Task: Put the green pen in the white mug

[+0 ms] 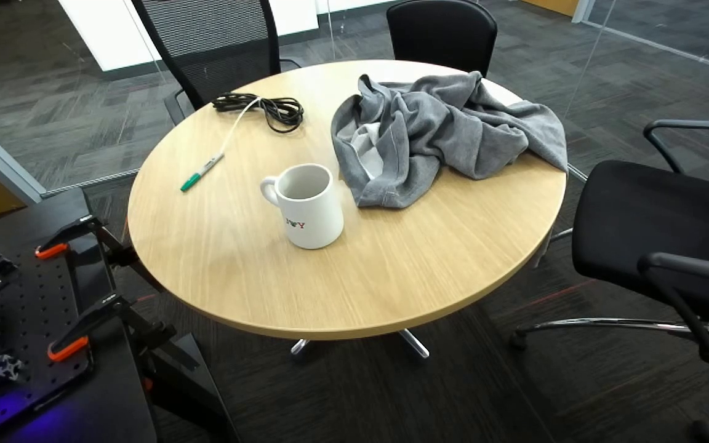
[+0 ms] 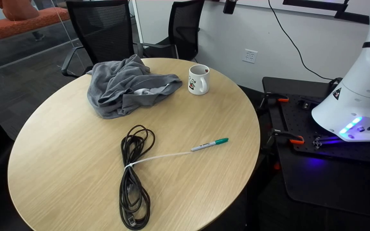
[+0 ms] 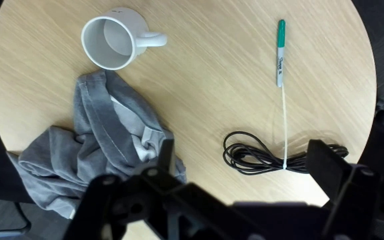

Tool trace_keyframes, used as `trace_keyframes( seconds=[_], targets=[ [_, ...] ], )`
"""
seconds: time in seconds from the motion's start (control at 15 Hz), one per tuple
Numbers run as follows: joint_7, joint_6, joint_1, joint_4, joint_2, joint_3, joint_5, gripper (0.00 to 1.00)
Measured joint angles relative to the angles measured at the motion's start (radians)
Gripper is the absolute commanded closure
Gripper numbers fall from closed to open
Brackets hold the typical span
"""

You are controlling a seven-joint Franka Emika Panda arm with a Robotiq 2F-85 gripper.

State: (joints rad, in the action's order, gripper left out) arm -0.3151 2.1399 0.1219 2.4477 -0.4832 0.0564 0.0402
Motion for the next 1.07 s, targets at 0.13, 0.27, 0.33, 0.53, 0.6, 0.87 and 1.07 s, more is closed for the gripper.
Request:
trace_keyframes(
  seconds=[0.13, 0.27, 0.33, 0.53, 0.6, 0.87, 1.07],
  targets=[
    [-0.019, 0.057, 0.019, 0.029, 0.034, -0.005, -0.006, 0.0],
    [-0.028, 0.11, 0.03, 0.047, 0.078, -0.016, -0.006, 0.0],
    [-0.034, 0.136, 0.034, 0.055, 0.103, -0.023, -0.006, 0.0],
    [-0.037, 0.217, 0.044, 0.068, 0.182, -0.045, -0.006, 0.0],
    [-0.037, 0.243, 0.045, 0.07, 0.212, -0.054, -0.006, 0.0],
    [-0.037, 0.34, 0.045, 0.073, 0.334, -0.082, 0.001, 0.0],
    [-0.039, 0.397, 0.044, 0.073, 0.425, -0.093, 0.001, 0.0]
  ],
)
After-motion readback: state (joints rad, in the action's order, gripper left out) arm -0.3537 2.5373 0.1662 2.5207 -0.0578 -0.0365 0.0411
